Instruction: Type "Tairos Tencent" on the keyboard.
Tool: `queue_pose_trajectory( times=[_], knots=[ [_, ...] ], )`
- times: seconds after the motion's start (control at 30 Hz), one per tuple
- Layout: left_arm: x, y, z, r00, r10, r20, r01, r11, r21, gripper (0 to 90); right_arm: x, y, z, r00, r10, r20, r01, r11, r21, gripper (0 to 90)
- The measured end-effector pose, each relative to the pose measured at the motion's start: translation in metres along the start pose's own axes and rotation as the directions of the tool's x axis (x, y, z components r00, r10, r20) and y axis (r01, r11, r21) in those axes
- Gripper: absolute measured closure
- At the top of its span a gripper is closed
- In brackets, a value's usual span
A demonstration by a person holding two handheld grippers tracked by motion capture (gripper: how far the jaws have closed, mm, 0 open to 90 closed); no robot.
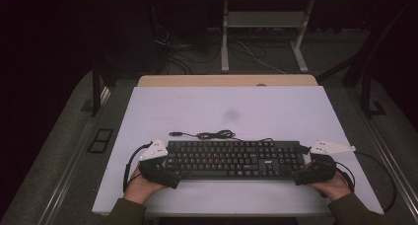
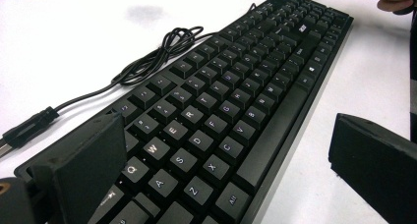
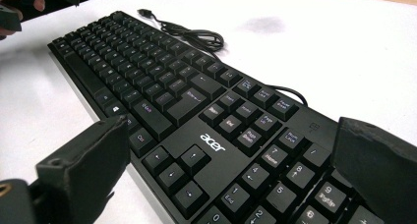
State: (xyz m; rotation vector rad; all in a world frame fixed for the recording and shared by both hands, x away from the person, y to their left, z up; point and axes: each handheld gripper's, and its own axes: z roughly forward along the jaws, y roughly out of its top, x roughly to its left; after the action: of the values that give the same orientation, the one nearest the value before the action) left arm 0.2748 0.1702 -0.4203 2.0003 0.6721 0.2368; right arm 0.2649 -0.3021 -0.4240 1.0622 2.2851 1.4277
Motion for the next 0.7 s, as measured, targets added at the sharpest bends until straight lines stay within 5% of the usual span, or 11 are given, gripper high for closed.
queue_pose_trajectory(
  times=[0.7],
  knots=[
    [0.0008, -0.002, -0.0005, 0.9999, -0.012, -0.005, 0.012, 0.9999, -0.005, 0.3, -0.0039, 0.0018, 0.0033, 0.9994, 0.031, -0.013, -0.031, 0.999, -0.016, 1.2]
  ],
)
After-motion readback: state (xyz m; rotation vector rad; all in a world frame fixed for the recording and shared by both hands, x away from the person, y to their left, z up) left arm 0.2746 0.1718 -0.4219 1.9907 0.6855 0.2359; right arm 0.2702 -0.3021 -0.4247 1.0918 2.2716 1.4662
